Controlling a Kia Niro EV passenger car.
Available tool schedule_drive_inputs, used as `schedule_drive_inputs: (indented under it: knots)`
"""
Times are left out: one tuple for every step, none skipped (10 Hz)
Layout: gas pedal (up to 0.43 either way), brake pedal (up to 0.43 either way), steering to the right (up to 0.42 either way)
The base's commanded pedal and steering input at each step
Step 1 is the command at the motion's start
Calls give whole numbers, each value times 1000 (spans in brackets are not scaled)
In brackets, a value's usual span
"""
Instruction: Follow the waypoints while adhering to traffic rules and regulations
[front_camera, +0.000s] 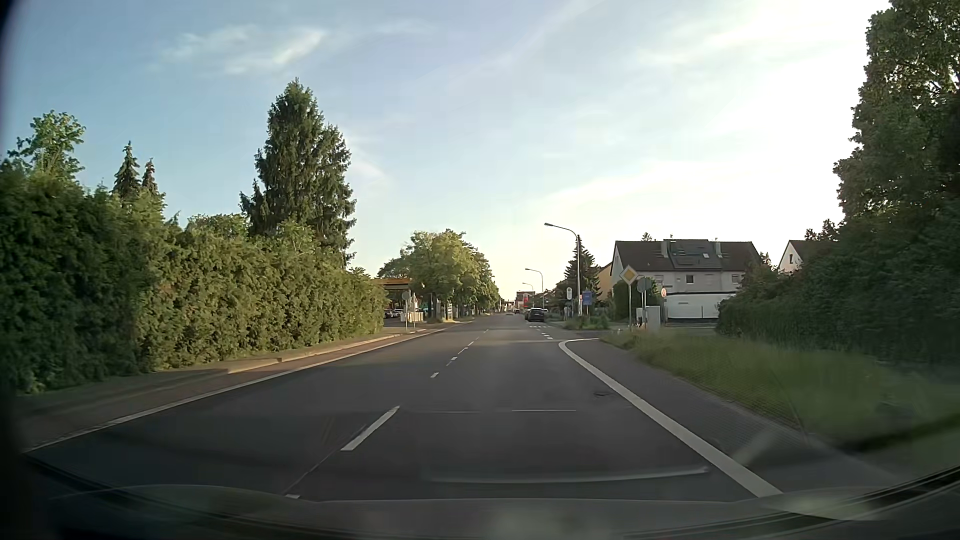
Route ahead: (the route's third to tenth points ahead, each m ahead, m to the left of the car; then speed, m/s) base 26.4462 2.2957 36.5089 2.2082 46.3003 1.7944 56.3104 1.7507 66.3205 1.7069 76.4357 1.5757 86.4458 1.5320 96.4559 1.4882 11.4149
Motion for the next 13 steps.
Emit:
schedule_drive_inputs:
  knots:
    - [59, 30, 2]
    - [59, 30, 1]
    - [59, 30, 0]
    - [59, 30, -1]
    - [59, 37, -2]
    - [59, 30, -2]
    - [67, 37, -2]
    - [67, 30, -2]
    - [67, 30, -2]
    - [67, 30, -2]
    - [67, 30, -2]
    - [67, 30, -2]
    - [67, 30, -3]
